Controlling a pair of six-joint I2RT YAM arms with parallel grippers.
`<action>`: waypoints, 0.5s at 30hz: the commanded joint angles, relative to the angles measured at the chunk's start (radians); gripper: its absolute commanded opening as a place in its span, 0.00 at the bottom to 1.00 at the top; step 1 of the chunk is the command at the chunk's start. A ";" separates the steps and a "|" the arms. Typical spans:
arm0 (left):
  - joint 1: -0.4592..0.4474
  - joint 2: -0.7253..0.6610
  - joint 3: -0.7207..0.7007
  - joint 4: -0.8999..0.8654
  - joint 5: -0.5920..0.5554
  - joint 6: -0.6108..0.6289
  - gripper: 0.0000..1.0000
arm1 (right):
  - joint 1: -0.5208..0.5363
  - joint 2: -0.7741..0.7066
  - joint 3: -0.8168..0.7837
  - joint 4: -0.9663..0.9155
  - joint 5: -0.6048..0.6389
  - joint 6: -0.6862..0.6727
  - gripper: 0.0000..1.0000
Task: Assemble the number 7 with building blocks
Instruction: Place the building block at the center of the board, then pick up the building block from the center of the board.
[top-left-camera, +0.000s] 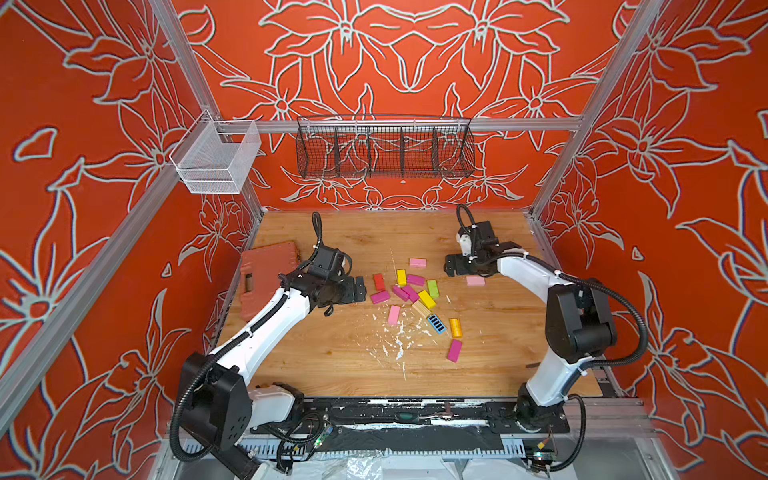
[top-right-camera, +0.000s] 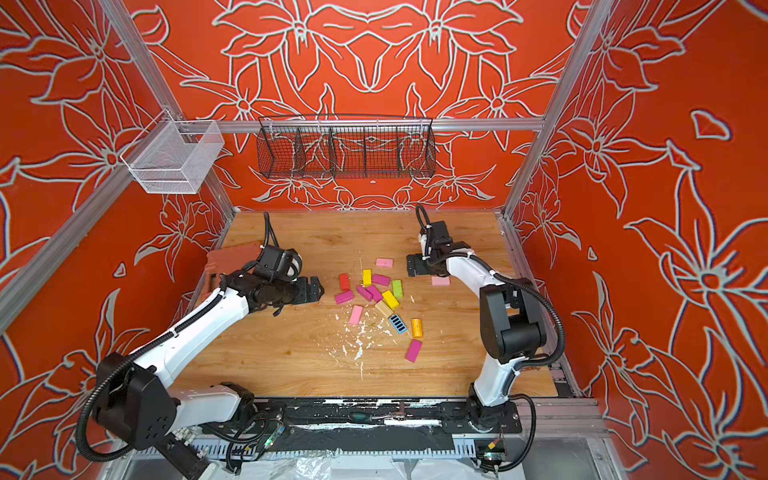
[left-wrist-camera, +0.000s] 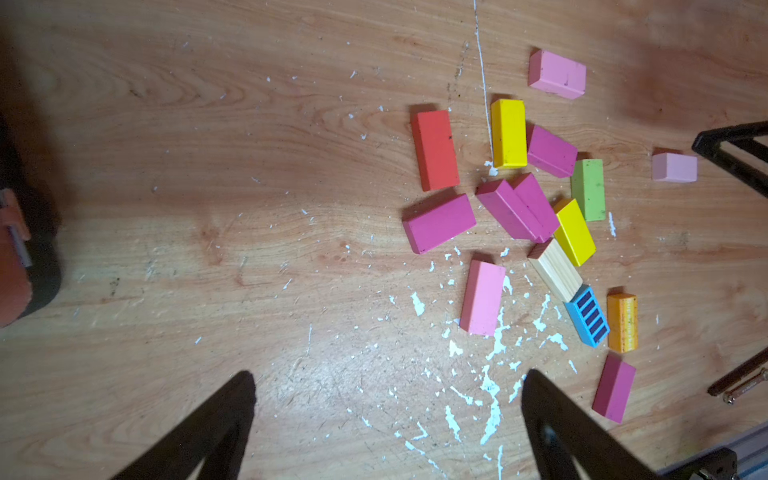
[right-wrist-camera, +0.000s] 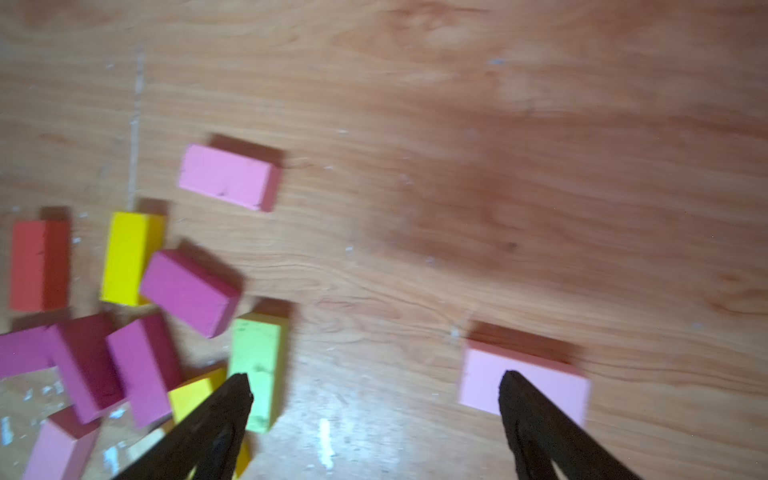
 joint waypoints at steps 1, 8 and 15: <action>-0.001 -0.046 -0.017 -0.039 -0.021 -0.012 0.97 | 0.071 0.044 0.060 0.012 -0.002 0.081 0.95; 0.000 -0.083 -0.029 -0.101 0.008 -0.027 0.97 | 0.169 0.156 0.129 0.063 0.097 0.244 0.94; 0.000 -0.135 -0.043 -0.149 0.033 -0.024 0.97 | 0.213 0.257 0.228 0.030 0.164 0.291 0.94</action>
